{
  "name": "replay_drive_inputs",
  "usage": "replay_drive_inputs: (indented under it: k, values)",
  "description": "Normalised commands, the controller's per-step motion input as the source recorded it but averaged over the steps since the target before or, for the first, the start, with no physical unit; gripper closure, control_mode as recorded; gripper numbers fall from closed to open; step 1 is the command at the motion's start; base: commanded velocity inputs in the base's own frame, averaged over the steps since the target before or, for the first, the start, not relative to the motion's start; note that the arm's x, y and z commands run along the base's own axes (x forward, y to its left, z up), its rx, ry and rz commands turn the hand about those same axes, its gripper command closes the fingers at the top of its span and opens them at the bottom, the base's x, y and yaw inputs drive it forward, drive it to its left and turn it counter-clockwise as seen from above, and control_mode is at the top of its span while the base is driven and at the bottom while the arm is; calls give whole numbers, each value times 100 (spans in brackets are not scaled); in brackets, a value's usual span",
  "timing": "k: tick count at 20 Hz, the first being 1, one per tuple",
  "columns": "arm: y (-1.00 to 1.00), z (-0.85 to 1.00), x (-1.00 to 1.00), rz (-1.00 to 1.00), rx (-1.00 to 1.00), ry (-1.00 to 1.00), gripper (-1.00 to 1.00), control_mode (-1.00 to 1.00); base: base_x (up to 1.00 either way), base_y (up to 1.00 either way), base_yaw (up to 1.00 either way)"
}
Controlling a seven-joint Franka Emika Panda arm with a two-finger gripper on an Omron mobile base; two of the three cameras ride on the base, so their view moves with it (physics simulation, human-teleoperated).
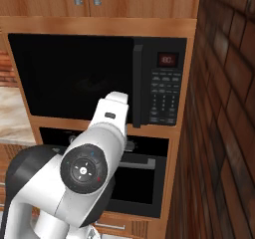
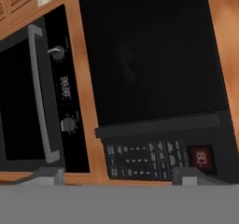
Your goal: Transport the steak from the fridge to the microwave and turn on the microwave.
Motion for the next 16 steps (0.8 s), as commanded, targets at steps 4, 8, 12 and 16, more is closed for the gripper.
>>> replay_drive_inputs:
  k: [4,8,12,16]
  values:
    - [10,0,22,0,0,4,100,-100,0,0,0]
    - [0,0,0,0,2,0,100,-100,0,0,0]
    - [-13,-4,0,0,9,0,100,-100,0,0,0]
    - [-11,-10,6,0,10,2,100,-100,0,0,0]
